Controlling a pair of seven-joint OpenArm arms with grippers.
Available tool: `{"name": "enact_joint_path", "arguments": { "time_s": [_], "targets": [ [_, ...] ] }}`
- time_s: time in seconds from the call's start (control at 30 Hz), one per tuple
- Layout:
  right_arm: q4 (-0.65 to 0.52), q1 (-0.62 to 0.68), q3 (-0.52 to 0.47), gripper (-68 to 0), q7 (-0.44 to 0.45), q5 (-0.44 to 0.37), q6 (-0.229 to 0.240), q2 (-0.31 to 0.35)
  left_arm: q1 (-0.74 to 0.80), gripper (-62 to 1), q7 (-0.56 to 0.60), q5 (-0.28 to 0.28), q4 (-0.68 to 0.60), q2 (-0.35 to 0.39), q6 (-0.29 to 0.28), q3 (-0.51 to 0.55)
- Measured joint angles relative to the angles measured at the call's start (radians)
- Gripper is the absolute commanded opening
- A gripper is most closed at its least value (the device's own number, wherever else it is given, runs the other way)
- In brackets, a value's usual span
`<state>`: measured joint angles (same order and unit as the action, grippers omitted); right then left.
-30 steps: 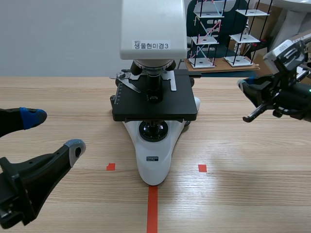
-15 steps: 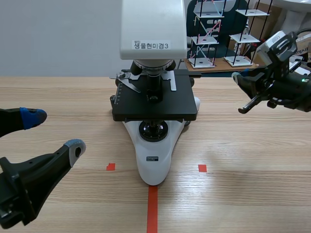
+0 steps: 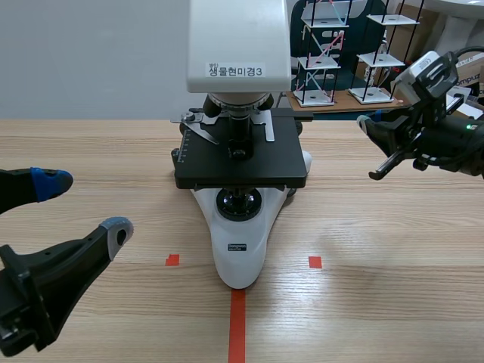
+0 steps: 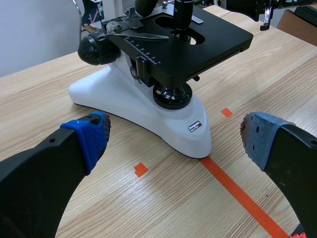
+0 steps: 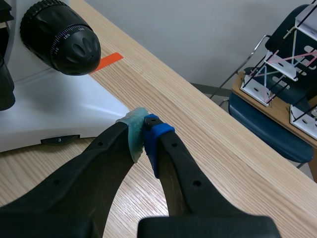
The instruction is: Point at the fine focus knob
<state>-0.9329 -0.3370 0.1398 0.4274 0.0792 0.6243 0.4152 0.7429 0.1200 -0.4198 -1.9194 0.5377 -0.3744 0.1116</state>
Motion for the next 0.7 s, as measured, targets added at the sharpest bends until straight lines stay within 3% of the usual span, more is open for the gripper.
{"name": "enact_joint_path", "arguments": {
  "time_s": [0.7],
  "targets": [
    [0.000,0.000,0.000,-67.3,-0.002,0.000,-0.010,0.000,0.000,-5.6,0.000,0.000,0.000,0.000,0.000,0.000]
  ]
}}
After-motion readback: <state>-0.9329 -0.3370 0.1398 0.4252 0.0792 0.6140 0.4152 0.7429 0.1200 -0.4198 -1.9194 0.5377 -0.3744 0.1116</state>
